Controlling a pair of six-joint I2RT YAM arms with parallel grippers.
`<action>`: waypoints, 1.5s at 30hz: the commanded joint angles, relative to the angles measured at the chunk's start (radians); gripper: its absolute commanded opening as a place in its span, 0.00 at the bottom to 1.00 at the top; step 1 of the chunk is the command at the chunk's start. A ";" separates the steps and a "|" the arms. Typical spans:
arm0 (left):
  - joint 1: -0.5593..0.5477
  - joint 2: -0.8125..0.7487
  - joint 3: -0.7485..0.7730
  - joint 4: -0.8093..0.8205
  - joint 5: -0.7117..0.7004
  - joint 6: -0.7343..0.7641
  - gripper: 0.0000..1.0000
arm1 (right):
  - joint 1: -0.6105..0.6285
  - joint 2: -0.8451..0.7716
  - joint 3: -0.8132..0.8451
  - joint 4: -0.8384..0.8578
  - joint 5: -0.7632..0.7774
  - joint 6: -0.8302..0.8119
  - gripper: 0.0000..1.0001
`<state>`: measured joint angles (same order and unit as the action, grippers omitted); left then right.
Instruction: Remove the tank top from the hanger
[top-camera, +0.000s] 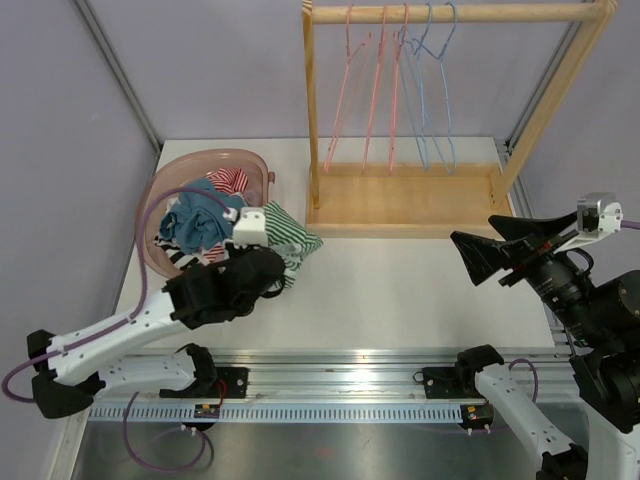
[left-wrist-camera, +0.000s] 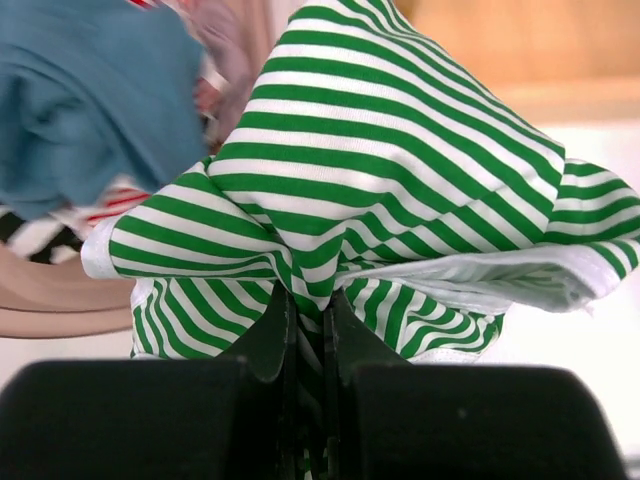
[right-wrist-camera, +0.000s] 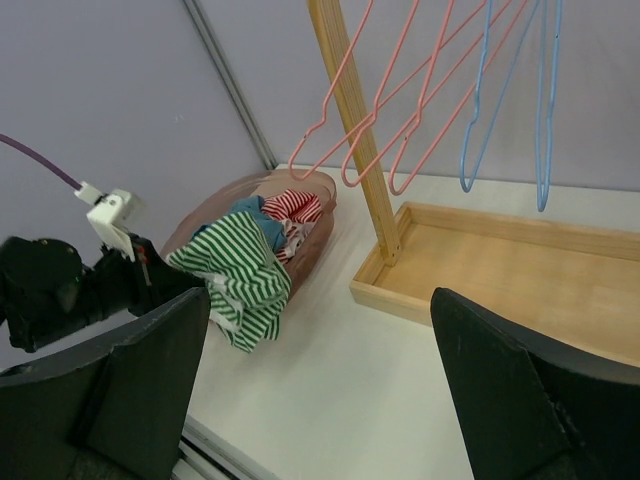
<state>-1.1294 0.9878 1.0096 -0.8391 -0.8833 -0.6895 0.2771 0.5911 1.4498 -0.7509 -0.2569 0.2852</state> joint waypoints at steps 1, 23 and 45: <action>0.117 -0.078 0.107 -0.009 -0.076 0.109 0.00 | 0.002 0.006 0.032 0.059 -0.030 0.009 0.99; 1.051 0.748 0.830 0.006 0.610 0.340 0.00 | 0.002 -0.013 -0.095 0.180 -0.212 0.112 0.99; 1.129 0.781 0.664 0.080 0.762 0.205 0.61 | 0.004 -0.027 -0.174 0.098 -0.165 0.065 1.00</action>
<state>-0.0341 1.9099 1.6646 -0.7326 -0.1291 -0.4759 0.2771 0.5594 1.2690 -0.6380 -0.4530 0.3767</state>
